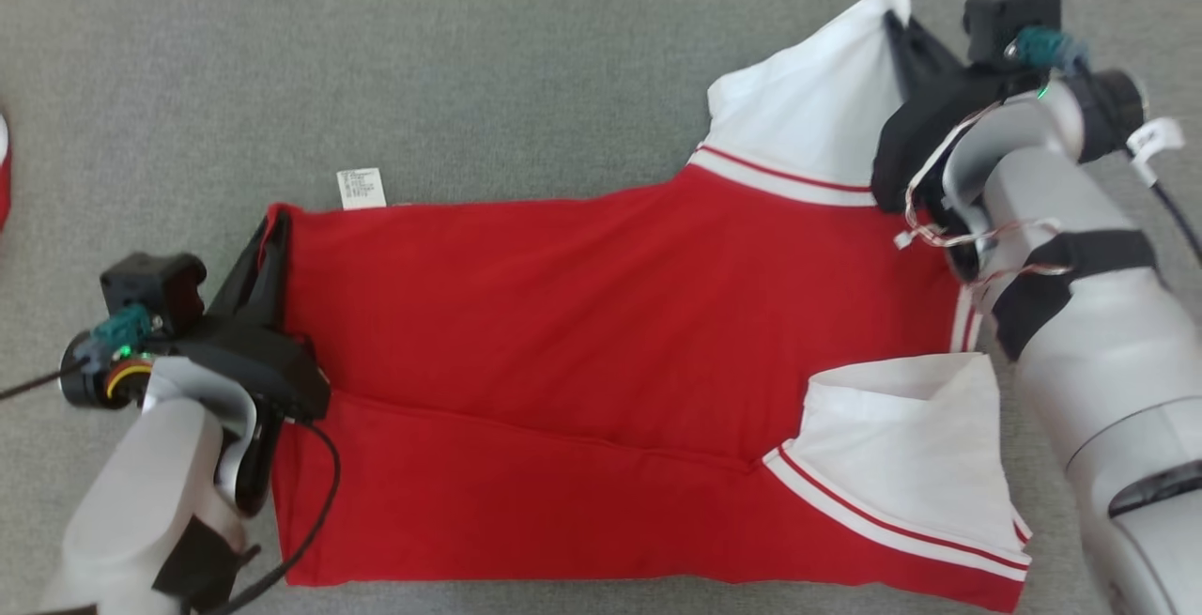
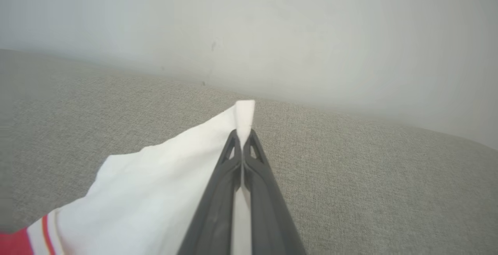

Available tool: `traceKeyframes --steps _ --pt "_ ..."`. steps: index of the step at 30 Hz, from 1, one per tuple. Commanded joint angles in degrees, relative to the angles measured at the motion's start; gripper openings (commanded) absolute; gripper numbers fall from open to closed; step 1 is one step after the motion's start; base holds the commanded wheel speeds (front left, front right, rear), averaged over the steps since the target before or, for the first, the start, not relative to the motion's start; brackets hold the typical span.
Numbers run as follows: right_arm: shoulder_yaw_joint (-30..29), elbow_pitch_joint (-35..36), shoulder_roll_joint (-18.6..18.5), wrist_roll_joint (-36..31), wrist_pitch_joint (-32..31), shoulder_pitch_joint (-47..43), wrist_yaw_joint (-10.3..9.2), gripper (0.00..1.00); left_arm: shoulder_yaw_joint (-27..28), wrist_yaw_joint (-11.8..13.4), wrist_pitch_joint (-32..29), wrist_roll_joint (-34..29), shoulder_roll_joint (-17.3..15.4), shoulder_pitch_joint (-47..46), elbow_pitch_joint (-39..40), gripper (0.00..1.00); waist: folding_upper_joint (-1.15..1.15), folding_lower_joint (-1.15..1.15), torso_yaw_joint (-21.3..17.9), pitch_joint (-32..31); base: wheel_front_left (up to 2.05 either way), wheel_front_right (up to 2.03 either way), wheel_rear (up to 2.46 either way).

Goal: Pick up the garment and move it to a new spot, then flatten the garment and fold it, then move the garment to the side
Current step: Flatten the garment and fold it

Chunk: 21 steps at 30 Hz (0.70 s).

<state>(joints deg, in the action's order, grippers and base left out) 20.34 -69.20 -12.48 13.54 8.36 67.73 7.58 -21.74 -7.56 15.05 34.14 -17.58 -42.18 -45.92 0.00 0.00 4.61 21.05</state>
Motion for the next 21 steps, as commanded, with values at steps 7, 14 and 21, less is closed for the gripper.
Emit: traceKeyframes --steps 7,14,21 --pt "1.3 3.5 1.0 4.2 4.3 -7.1 -0.15 0.0 3.3 0.1 0.2 -3.0 0.4 6.3 2.8 0.0 0.0 0.0 -2.8 -6.5 0.0 0.0 0.0" --pt "3.8 11.3 -0.1 10.5 5.9 -16.7 -0.15 0.0 7.1 0.1 0.2 -5.5 0.0 13.0 5.8 0.0 0.0 0.0 -5.2 -11.2 0.0 0.0 0.0" --pt "3.4 20.7 -1.9 15.6 6.5 -27.9 -0.15 0.0 10.2 0.1 0.2 -7.1 0.5 19.6 8.7 0.0 0.0 0.0 -7.1 -14.1 0.0 0.0 0.0"
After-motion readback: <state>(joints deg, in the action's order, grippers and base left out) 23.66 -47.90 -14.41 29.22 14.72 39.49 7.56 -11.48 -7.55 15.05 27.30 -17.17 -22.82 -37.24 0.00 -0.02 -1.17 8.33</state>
